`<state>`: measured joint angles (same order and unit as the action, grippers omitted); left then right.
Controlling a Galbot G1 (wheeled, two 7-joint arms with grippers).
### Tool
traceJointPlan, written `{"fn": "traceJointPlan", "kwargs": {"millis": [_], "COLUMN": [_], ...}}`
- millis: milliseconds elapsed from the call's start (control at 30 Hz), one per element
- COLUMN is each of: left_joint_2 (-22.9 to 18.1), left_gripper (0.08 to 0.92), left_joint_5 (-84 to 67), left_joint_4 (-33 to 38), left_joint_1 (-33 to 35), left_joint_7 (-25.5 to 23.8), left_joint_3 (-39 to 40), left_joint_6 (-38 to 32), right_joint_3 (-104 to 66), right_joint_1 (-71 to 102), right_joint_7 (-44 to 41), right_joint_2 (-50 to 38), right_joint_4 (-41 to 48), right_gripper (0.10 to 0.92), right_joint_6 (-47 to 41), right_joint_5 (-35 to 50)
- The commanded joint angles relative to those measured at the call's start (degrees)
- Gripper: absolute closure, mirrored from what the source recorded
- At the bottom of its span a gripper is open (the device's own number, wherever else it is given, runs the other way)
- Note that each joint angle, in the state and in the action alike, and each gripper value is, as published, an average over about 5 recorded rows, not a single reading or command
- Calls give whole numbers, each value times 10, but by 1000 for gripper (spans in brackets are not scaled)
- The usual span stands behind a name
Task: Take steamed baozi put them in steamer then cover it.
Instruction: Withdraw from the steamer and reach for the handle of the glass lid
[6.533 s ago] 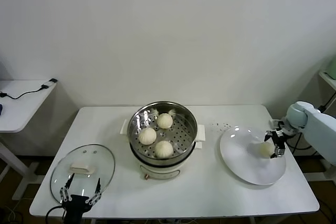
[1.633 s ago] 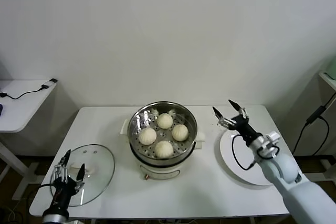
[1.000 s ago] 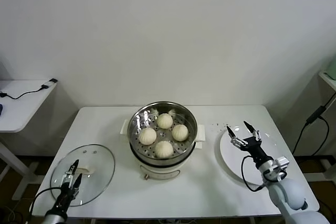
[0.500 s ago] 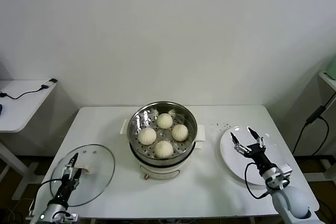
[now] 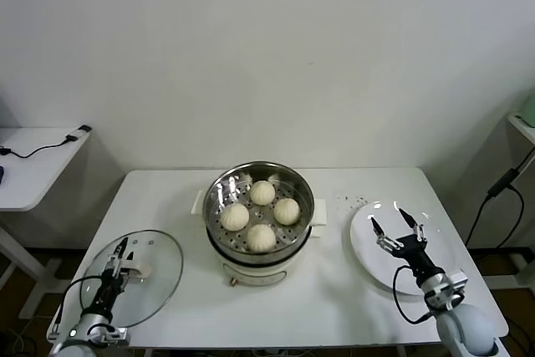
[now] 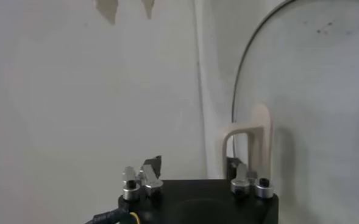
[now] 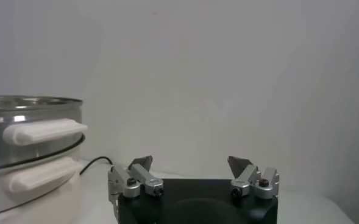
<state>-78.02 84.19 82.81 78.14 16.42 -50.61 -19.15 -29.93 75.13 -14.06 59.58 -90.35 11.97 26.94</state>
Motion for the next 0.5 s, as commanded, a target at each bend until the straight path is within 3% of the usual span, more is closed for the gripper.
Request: {"fn": "traceJointPlan", "kwargs": {"millis": [33, 300, 500], "left_joint_2": [5, 9, 23], "left_gripper": [393, 627, 796], "left_joint_5": [-10, -32, -89], "left_joint_4": [-16, -1, 84], "left_joint_1": [-13, -4, 34], "left_joint_7": [3, -5, -28], "left_joint_3": [1, 0, 4], "left_joint_6": [-10, -13, 17], "right_joint_3": [-6, -6, -7], "right_joint_1": [4, 2, 0], "right_joint_7": [-5, -10, -10], "right_joint_2": [6, 12, 10], "right_joint_4": [4, 11, 15], "right_gripper": [203, 203, 203], "right_joint_6": [4, 8, 9], "right_joint_5": [-22, -34, -36]}}
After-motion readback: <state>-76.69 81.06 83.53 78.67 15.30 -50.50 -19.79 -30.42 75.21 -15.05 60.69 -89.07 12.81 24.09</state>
